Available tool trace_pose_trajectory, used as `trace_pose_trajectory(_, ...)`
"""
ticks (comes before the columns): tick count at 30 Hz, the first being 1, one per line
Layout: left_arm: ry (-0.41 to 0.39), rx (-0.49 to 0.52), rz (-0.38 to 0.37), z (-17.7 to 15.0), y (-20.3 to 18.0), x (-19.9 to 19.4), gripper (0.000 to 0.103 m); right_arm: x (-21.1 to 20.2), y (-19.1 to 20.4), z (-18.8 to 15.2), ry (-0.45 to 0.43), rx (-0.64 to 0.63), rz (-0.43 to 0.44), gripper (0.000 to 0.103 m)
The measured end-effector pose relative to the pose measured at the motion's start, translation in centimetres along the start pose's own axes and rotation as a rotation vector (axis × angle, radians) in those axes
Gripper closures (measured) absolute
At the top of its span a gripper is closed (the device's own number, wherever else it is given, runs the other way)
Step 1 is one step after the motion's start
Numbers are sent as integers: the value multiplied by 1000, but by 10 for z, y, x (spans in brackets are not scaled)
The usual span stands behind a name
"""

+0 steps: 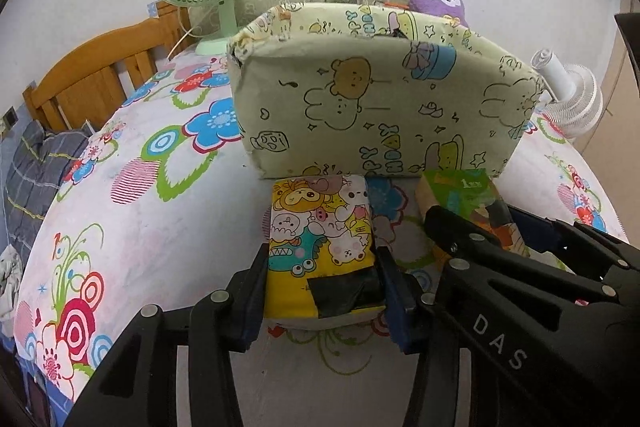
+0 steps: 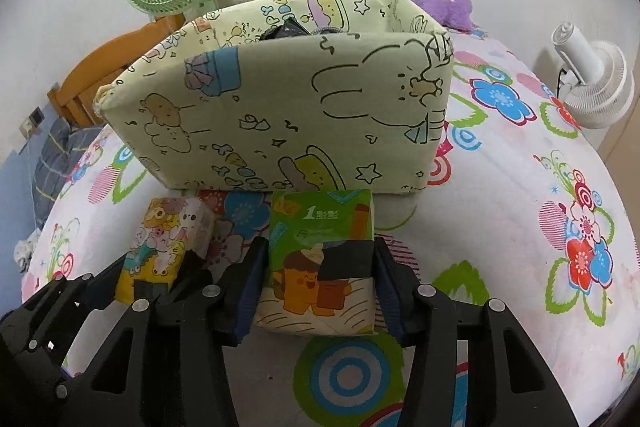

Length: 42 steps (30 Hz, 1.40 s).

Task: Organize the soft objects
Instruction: 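Grasp and lift the yellow cartoon box with the left gripper while the right grasps the green box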

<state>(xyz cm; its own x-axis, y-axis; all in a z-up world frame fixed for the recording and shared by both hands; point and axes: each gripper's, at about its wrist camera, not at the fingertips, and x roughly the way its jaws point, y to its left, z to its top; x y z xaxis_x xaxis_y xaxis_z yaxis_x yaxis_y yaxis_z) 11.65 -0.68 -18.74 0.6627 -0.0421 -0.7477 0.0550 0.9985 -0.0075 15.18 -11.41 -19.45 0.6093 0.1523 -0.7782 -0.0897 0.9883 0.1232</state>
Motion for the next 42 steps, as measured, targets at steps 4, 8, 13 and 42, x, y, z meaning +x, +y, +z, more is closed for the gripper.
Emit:
trace_pose_trajectory(4,-15,-7,-7,1,1,-8,52,-11,5,1,-20,-13,-15,50)
trace_pose_trajectory(8,-34,-5,-12,3,0,-18,52,-23,7,3,-39,-16,-20,50)
trace_pose_trajectory(13,-66,0,-18,6,-1,-33,52,-39,7,4,-66,-16,-31,50)
trace_pose_trajectory(42,-236,42,-39,23,-16,-112,52,-136,19,11,-258,-45,-35,50)
